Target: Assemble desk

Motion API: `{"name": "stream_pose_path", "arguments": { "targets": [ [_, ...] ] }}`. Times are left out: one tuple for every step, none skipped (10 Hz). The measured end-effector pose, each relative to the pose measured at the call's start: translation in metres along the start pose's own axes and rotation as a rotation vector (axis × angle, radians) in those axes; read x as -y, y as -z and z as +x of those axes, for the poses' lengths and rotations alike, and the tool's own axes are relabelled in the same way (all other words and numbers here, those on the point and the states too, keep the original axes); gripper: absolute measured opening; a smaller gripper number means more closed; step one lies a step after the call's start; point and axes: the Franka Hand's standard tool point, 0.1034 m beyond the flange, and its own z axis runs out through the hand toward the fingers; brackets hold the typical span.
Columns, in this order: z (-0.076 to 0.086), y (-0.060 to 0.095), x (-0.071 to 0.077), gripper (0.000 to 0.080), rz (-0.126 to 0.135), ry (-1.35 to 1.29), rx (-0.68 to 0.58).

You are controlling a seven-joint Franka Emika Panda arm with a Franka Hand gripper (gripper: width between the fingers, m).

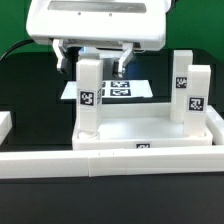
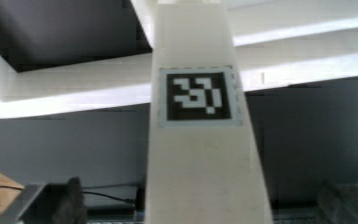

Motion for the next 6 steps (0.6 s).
{"name": "stream_pose_path", "arguments": {
  "targets": [
    [0.009,0.008,-0.011,0.0649,0.020,-0.009,0.050],
    [0.014,0.011,-0.013,0.0649,0.034,-0.013,0.060],
    [0.014,0.009,-0.010,0.0649,0.048,-0.017,0.092],
    [0.008,0.007,-0.004,0.0649,0.072,-0.024,0.205],
    [0.013,0.008,-0.001,0.0649,0.097,-0.031,0.301],
    [0.018,0.009,0.003,0.0649,0.119,-0.036,0.394]
  ]
}}
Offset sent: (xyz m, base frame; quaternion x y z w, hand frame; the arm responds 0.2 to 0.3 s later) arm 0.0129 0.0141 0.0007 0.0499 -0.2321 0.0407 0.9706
